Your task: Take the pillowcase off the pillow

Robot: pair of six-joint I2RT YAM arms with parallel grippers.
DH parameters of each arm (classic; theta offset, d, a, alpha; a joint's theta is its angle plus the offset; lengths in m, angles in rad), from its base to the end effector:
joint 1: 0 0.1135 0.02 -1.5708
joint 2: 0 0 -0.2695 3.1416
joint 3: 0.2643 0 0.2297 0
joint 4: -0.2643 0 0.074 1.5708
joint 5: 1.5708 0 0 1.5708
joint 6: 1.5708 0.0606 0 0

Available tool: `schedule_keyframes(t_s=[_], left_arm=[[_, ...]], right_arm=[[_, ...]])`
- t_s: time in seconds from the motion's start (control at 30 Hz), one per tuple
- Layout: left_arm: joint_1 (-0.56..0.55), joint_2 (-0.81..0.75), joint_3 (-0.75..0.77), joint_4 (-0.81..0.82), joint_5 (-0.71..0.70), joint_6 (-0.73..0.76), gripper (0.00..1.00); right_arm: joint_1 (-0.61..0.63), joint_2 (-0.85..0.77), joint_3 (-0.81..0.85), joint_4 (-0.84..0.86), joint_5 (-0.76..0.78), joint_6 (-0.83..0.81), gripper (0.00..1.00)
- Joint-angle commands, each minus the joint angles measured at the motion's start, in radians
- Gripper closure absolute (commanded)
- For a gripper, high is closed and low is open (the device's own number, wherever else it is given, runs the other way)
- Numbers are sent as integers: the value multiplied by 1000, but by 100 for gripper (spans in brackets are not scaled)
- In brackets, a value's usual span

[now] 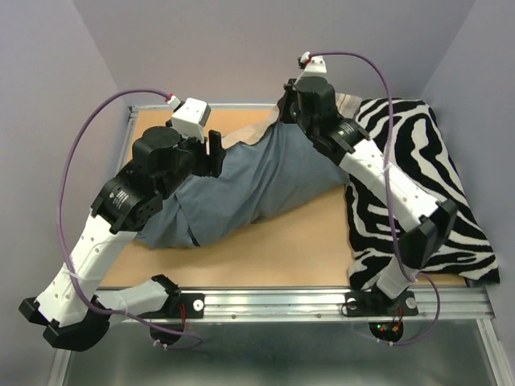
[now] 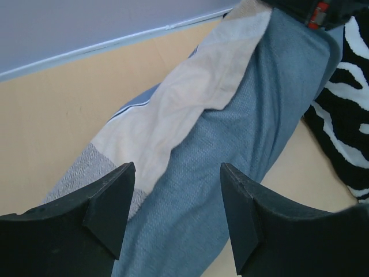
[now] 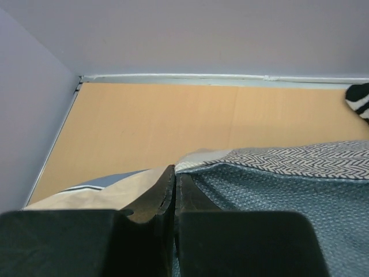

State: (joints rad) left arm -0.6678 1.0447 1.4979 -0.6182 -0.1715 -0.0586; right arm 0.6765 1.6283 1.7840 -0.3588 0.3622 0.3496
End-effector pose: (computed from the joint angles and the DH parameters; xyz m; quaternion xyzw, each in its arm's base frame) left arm 0.1553 -0.1093 0.4756 0.1752 0.7418 -0.1677 0.6253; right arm 0.3045 0.2169 0.4499 -0.0118 0.7708 0.1834 0.6100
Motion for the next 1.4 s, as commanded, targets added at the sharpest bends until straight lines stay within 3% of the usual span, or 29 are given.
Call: schedule_keyframes(t_s=[0.0,0.17,0.27,0.4,0.53,0.73,0.77,0.87,1.07,1.17,1.37], left_arm=[[-7,-25,4,8,-46,-26,29],[-10,-32,-10,52,-112,-85,30],[-9,-17,-34,52,-274,-182,30],[-7,-18,-151,64,-502,-326,25],[39,-51,-249,153,-566,-376,21],[327,-49,-317,287,-334,-359,20],[359,-45,-323,299,-268,-356,20],[476,-12,-321,345,-169,-351,20],[641,76,-334,445,47,-360,20],[720,118,-357,514,157,-357,20],[751,242,-329,612,294,-340,20]], right_arm=[[-66,137,144,35,-51,-11,99],[-181,393,277,55,-199,69,99],[-227,577,383,54,-250,94,100],[-232,613,440,55,-276,123,99],[-232,608,462,52,-278,106,96],[-232,533,364,54,-324,97,63],[-232,509,351,54,-324,95,50],[-232,458,304,55,-336,92,32],[-227,349,243,50,-350,88,15],[-212,283,189,37,-355,85,12],[-71,209,60,29,-298,37,11]])
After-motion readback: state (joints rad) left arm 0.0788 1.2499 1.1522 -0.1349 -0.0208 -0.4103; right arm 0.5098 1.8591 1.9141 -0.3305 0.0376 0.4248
